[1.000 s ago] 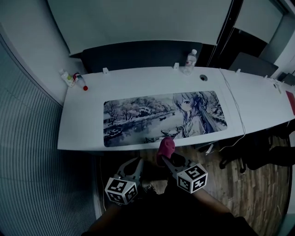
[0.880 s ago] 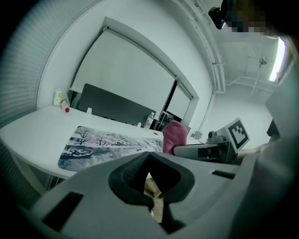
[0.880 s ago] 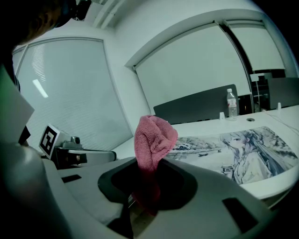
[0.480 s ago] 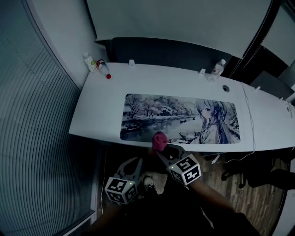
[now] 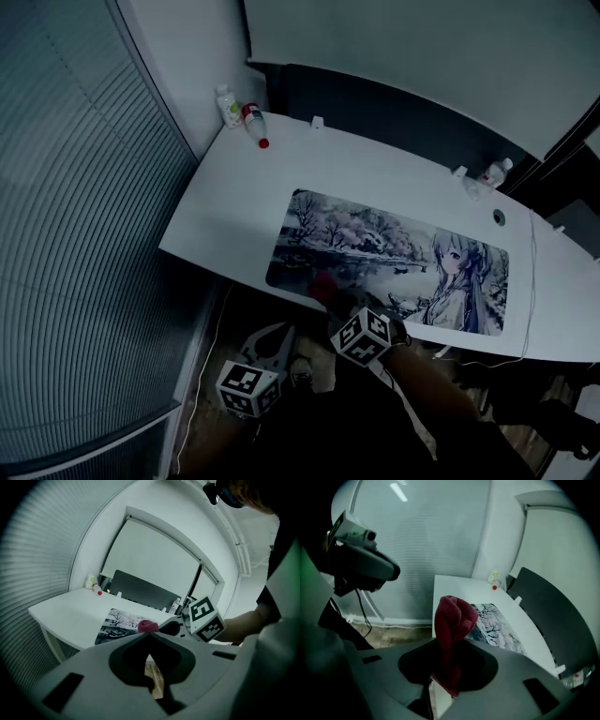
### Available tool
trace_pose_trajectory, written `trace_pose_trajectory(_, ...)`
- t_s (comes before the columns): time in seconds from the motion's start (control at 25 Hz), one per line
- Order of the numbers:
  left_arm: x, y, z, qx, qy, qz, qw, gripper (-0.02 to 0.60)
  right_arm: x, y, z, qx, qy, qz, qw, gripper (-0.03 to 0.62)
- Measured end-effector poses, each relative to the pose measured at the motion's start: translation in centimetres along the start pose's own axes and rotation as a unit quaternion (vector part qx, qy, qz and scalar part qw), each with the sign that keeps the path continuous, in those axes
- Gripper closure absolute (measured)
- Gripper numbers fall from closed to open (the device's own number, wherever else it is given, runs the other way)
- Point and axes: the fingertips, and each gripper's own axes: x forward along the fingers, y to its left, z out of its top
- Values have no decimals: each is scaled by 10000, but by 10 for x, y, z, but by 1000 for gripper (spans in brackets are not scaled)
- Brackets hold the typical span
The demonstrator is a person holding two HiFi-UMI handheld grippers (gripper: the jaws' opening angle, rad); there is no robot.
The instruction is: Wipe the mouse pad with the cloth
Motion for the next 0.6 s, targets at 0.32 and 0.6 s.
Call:
trace_pose_trajectory(0.32, 22, -9, 0, 314, 285, 33, 9991, 577, 40, -3, -30, -1400, 955, 540, 9841, 482)
trace_pose_trajectory(0.6, 40, -6, 5, 170, 332, 167, 9992, 577, 58, -6, -38, -2196, 1335, 905, 9622, 482)
